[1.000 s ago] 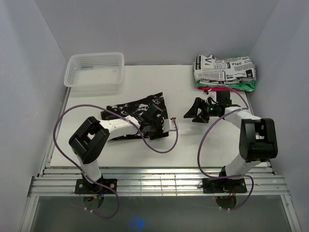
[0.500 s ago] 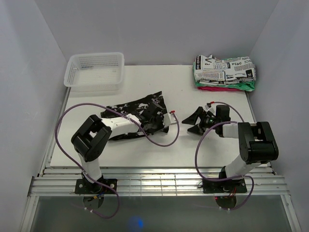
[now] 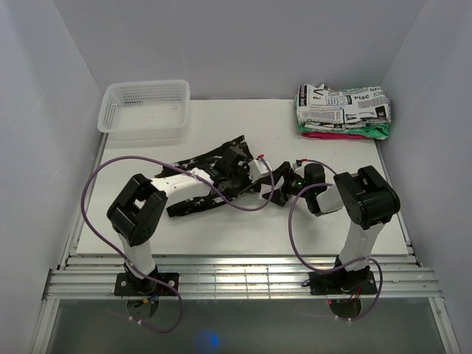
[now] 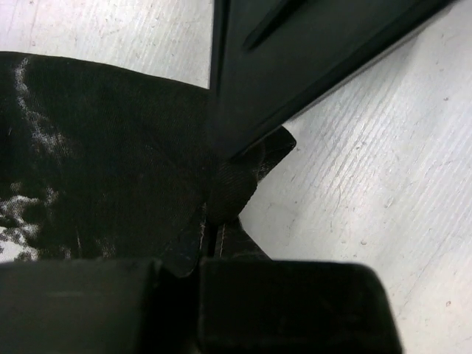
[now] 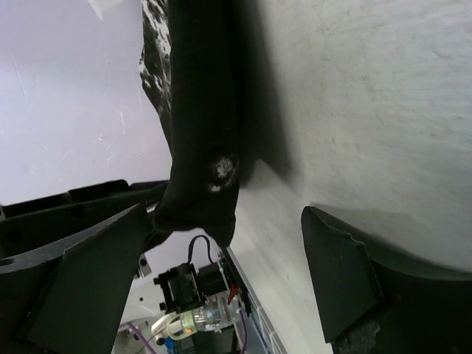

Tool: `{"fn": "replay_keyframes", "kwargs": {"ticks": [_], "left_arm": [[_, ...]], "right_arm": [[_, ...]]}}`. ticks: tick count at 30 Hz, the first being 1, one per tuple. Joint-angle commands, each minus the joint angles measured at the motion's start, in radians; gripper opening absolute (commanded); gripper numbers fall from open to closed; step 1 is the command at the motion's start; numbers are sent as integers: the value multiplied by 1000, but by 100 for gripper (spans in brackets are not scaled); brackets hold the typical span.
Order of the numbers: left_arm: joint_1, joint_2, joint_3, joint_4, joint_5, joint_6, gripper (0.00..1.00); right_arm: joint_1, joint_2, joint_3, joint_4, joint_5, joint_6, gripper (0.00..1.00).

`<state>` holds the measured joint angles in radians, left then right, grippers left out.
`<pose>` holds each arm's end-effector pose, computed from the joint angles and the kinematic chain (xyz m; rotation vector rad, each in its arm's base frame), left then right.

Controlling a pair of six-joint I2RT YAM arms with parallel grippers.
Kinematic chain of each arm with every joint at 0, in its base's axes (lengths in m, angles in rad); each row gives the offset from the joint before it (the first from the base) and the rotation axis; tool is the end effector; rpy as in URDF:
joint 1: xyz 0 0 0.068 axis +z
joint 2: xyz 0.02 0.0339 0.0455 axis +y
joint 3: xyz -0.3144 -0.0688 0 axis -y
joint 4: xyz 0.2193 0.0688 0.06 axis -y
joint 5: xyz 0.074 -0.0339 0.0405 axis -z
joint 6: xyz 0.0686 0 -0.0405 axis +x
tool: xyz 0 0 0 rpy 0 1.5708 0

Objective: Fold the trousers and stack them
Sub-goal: Neatly place the folded trousers to the corner

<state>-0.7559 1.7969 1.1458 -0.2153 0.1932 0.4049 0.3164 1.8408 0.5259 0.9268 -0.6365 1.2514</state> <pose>0.2768 -0.2790 0.2270 1.4180 2.0032 -0.3914 0.3076 0.1436 0.1707 0.5606 2.1974 1.5664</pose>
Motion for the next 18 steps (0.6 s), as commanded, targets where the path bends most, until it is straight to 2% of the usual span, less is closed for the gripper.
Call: {"fn": "replay_keyframes", "kwargs": {"ticks": [1,2,6,10,15,17,18], "left_arm": [[0,-62,40,57,20,-58,0],[3,-60,40,62,20,-63,0],[3,-47,45,85,6,-86,0],[4,-41,43,129,-2,-144,0],[4,-36,38,175,9,-196,0],[4,-31,43,177,18,-215,0],[4,-24,42,175,35,-222,0]], "right_arm": [[56,29,43,121,121,124,90],[65,34,58,88,133,128,90],[107,63,71,133,190,207,90],[124,74,95,55,251,198,91],[131,104,124,58,276,209,100],[131,121,152,47,278,200,89],[135,147,176,37,285,195,80]]}}
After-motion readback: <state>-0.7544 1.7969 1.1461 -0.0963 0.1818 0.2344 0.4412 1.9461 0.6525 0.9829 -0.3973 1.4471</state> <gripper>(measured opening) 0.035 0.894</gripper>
